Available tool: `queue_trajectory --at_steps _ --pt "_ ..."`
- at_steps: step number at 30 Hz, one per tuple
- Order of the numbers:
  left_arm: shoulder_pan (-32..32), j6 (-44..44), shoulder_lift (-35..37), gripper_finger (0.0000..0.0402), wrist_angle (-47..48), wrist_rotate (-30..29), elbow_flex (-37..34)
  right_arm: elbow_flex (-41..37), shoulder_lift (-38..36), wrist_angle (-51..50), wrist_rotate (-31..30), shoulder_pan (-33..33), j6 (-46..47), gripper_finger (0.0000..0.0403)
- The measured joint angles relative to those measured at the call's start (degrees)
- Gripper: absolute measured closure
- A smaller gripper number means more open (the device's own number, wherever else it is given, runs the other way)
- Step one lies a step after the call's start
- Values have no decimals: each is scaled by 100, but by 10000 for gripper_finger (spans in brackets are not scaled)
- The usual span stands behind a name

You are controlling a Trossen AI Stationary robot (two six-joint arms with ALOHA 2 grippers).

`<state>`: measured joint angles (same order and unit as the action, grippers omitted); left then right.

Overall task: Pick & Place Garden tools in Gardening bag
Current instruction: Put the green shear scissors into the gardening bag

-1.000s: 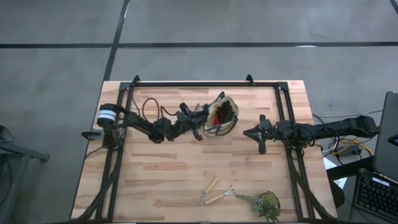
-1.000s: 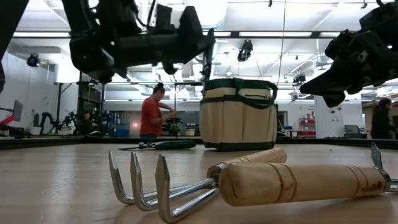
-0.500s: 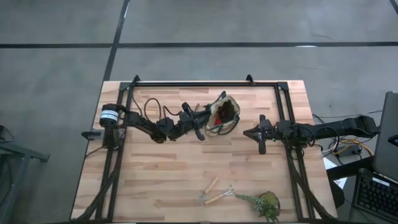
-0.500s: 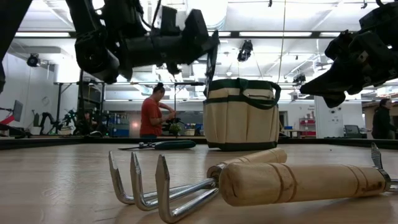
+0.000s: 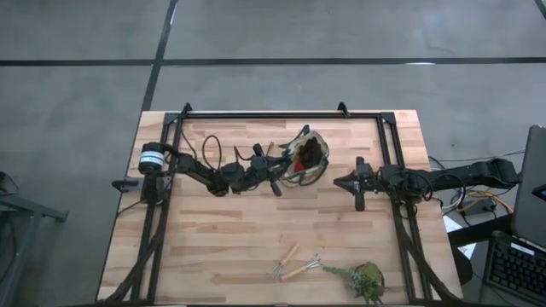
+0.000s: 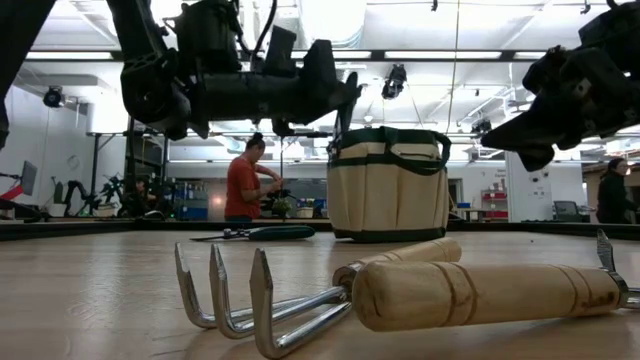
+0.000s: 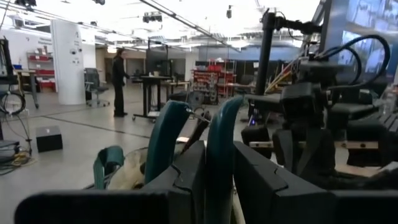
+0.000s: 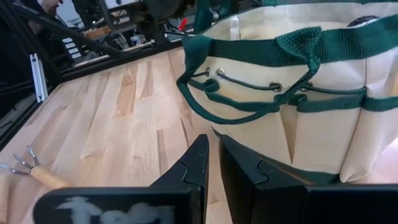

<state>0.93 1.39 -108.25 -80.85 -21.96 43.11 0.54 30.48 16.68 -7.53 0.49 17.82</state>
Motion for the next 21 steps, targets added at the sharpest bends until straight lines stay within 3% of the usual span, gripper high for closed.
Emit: queue_trajectory --at_steps 21 --pt "-184 -262 68 329 -14 -120 -28 0 0 31 2 0 -28 369"
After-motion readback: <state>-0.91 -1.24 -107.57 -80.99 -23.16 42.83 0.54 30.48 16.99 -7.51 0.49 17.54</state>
